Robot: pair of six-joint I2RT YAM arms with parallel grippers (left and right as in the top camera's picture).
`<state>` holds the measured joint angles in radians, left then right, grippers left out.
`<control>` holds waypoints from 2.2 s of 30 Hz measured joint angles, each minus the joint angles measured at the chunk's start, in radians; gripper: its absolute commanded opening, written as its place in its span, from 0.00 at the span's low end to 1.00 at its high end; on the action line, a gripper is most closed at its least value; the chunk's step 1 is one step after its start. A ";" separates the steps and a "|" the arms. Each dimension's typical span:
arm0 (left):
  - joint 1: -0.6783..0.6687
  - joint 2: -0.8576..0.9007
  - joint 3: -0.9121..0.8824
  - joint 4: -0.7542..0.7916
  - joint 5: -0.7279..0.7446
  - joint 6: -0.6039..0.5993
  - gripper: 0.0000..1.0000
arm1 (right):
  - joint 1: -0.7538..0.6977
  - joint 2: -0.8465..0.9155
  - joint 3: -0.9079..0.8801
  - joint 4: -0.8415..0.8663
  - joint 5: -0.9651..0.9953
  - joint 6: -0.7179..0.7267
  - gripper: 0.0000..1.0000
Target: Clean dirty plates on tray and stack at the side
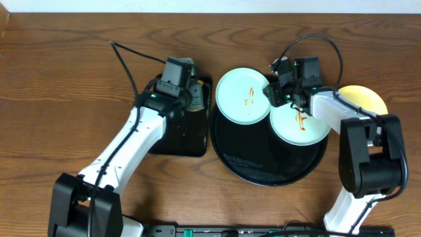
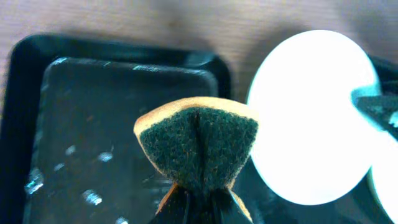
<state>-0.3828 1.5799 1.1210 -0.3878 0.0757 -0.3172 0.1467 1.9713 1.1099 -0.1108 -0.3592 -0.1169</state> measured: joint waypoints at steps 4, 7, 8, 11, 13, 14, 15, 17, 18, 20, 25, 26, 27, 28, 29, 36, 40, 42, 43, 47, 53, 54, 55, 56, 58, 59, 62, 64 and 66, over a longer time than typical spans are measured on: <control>-0.029 0.000 0.000 0.024 0.000 0.000 0.08 | 0.009 0.006 0.000 -0.018 -0.041 0.015 0.09; -0.035 0.000 0.000 0.038 0.000 0.000 0.08 | 0.012 0.006 0.000 -0.054 -0.068 0.039 0.01; -0.037 0.000 0.000 0.042 0.000 0.000 0.08 | 0.014 0.006 0.000 -0.065 -0.077 0.051 0.01; -0.047 0.000 0.000 0.061 0.000 0.000 0.08 | 0.027 0.005 0.001 -0.095 -0.110 0.074 0.01; -0.063 0.000 0.000 0.075 -0.001 0.000 0.08 | 0.039 0.005 0.001 -0.121 -0.119 0.089 0.01; -0.073 0.000 0.000 0.082 -0.001 0.000 0.07 | 0.044 0.005 0.001 -0.129 -0.123 0.094 0.01; -0.084 0.000 0.000 0.088 -0.001 0.000 0.08 | 0.049 0.005 0.002 -0.134 -0.125 0.100 0.01; -0.105 0.000 0.000 0.098 -0.001 0.000 0.08 | 0.063 0.005 0.002 -0.147 -0.129 0.108 0.01; -0.129 0.002 0.000 0.104 0.000 -0.001 0.08 | 0.069 0.005 0.002 -0.151 -0.132 0.110 0.01; -0.160 0.011 0.000 0.116 0.000 -0.009 0.08 | 0.080 0.005 0.002 -0.161 -0.137 0.113 0.01; -0.237 0.090 0.000 0.152 0.000 -0.074 0.08 | 0.089 0.004 0.002 -0.169 -0.139 0.121 0.01; -0.249 0.111 0.000 0.154 0.000 -0.094 0.08 | 0.089 0.004 0.002 -0.170 -0.139 0.124 0.01; -0.260 0.132 0.000 0.156 0.004 -0.114 0.08 | 0.089 0.004 0.002 -0.171 -0.139 0.126 0.01; -0.273 0.158 0.000 0.158 0.009 -0.137 0.08 | 0.089 0.004 0.002 -0.173 -0.139 0.129 0.01; -0.286 0.182 0.000 0.163 0.016 -0.164 0.08 | 0.089 0.004 0.002 -0.175 -0.140 0.131 0.01; -0.367 0.276 0.000 0.199 0.040 -0.310 0.08 | 0.090 0.004 0.004 -0.181 -0.138 0.140 0.01; -0.386 0.294 0.000 0.216 0.029 -0.342 0.08 | 0.090 0.004 0.006 -0.188 -0.139 0.140 0.01; -0.380 0.298 0.000 0.217 0.004 -0.353 0.08 | 0.090 0.004 0.007 -0.192 -0.138 0.140 0.01; -0.375 0.299 0.000 0.217 -0.010 -0.360 0.08 | 0.090 0.004 0.008 -0.193 -0.138 0.140 0.01; -0.333 0.299 0.000 0.233 -0.053 -0.391 0.08 | 0.090 0.002 0.008 -0.203 -0.138 0.143 0.01; -0.233 0.299 0.000 0.244 -0.074 -0.404 0.08 | 0.090 0.000 0.008 -0.209 -0.138 0.150 0.01; -0.219 0.299 0.000 0.249 -0.065 -0.396 0.08 | 0.090 0.000 0.008 -0.209 -0.139 0.150 0.01; -0.205 0.299 0.000 0.256 -0.049 -0.385 0.08 | 0.090 0.000 0.008 -0.210 -0.138 0.151 0.01; -0.193 0.299 0.000 0.262 -0.018 -0.364 0.08 | 0.090 0.000 0.008 -0.210 -0.138 0.151 0.01; -0.170 0.299 0.000 0.274 0.062 -0.315 0.08 | 0.090 0.000 0.008 -0.212 -0.139 0.151 0.01; -0.161 0.299 0.000 0.284 0.116 -0.281 0.08 | 0.090 0.000 0.008 -0.214 -0.139 0.151 0.01; -0.153 0.299 0.000 0.312 0.268 -0.177 0.08 | 0.090 0.000 0.008 -0.215 -0.139 0.151 0.01; -0.156 0.299 0.000 0.312 0.325 -0.136 0.08 | 0.090 0.000 0.008 -0.215 -0.139 0.151 0.01; -0.158 0.299 0.000 0.312 0.359 -0.105 0.08 | 0.090 0.000 0.008 -0.219 -0.139 0.151 0.01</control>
<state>-0.5404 1.8786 1.1213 -0.0753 0.4347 -0.4225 0.2371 1.9717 1.1183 -0.3298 -0.4984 0.0341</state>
